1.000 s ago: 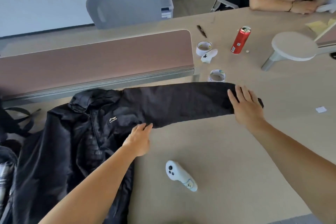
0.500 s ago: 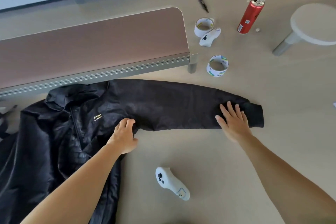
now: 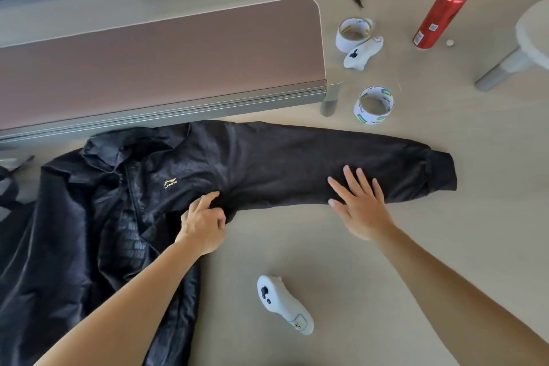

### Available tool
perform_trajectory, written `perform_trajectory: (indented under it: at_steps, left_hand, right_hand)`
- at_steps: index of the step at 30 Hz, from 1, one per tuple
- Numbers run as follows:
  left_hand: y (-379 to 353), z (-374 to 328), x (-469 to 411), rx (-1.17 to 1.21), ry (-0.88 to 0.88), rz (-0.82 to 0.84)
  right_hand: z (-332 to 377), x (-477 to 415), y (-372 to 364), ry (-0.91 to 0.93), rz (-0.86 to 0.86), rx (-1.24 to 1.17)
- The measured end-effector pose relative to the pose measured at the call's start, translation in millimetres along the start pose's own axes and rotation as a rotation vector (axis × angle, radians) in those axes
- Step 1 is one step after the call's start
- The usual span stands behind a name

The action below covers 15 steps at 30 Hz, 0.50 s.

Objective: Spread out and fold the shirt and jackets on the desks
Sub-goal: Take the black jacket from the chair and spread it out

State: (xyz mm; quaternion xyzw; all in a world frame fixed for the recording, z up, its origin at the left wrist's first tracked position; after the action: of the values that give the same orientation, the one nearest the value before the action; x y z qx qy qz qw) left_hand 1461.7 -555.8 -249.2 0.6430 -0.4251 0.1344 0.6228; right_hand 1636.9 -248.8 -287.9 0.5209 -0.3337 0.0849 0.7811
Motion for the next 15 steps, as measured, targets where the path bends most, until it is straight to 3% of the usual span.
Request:
perform_trajectory:
  at_steps: [5, 9, 12, 15]
  left_hand:
    - [10, 41, 24, 0.067, 0.103, -0.164]
    - [-4, 67, 48, 0.045, 0.316, -0.155]
    - [-9, 77, 68, -0.019, 0.469, -0.145]
    - [-10, 97, 89, 0.056, 0.614, -0.087]
  right_hand:
    - [-56, -7, 22, -0.134, 0.066, -0.037]
    - [-63, -18, 52, -0.276, 0.036, -0.094]
    - [-18, -15, 61, -0.36, -0.062, -0.104]
    - [78, -3, 48, -0.114, -0.135, -0.129]
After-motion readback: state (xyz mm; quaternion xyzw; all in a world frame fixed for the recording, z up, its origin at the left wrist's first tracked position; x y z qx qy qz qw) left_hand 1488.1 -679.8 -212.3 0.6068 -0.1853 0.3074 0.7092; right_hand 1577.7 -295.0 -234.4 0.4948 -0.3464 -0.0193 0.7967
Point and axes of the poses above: each hand's wrist, its own x-axis away from the middle knuckle, its own y-axis out of the back of the hand, z = x × y, the point moved 8 cm from there along -x, towards the middle knuckle, and after that the axes turned 10 degrees about z, right-handed, at the moved point
